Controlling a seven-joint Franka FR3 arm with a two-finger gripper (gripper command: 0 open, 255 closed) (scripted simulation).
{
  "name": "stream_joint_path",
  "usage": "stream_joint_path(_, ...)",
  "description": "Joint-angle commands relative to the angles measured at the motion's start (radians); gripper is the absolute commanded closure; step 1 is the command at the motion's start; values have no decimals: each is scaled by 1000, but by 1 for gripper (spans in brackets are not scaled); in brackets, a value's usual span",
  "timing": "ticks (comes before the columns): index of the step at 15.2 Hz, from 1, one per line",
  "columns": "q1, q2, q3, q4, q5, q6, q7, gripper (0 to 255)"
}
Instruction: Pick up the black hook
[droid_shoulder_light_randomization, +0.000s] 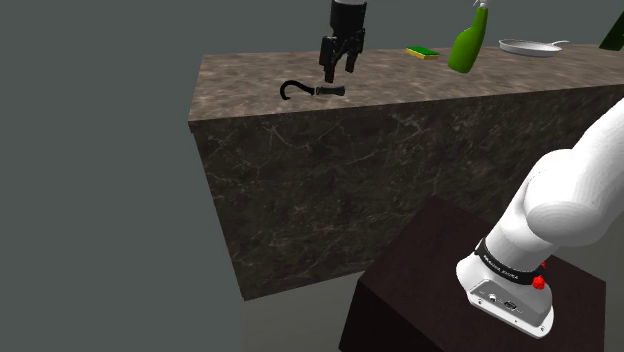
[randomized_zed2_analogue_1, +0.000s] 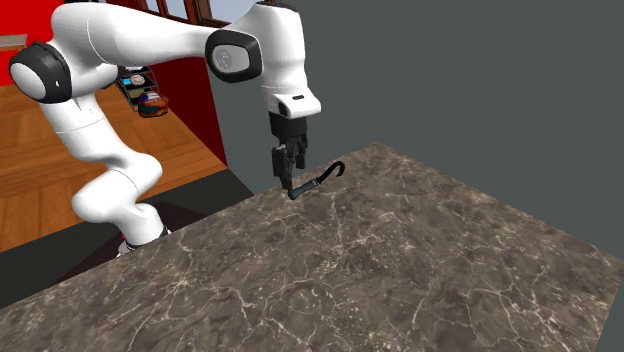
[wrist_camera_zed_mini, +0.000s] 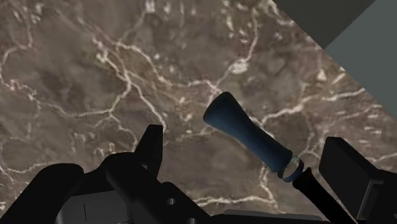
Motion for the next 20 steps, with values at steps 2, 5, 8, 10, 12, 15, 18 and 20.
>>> stream_joint_path(2, 6, 33, 8, 30, -3, 13, 3, 0)
stream_joint_path(5, 6, 29, 8, -16, -3, 54, 6, 0)
stream_joint_path(8, 6, 26, 8, -67, -3, 102, 9, 0)
stream_joint_path(10, 6, 26, 8, -67, -3, 102, 9, 0)
stream_joint_path(12, 6, 24, 8, -67, -3, 100, 9, 255)
stream_joint_path(15, 6, 24, 8, -67, -3, 100, 9, 255)
stream_joint_path(18, 6, 24, 8, -67, -3, 100, 9, 255)
stream_joint_path(20, 6, 26, 8, -67, -3, 102, 9, 255)
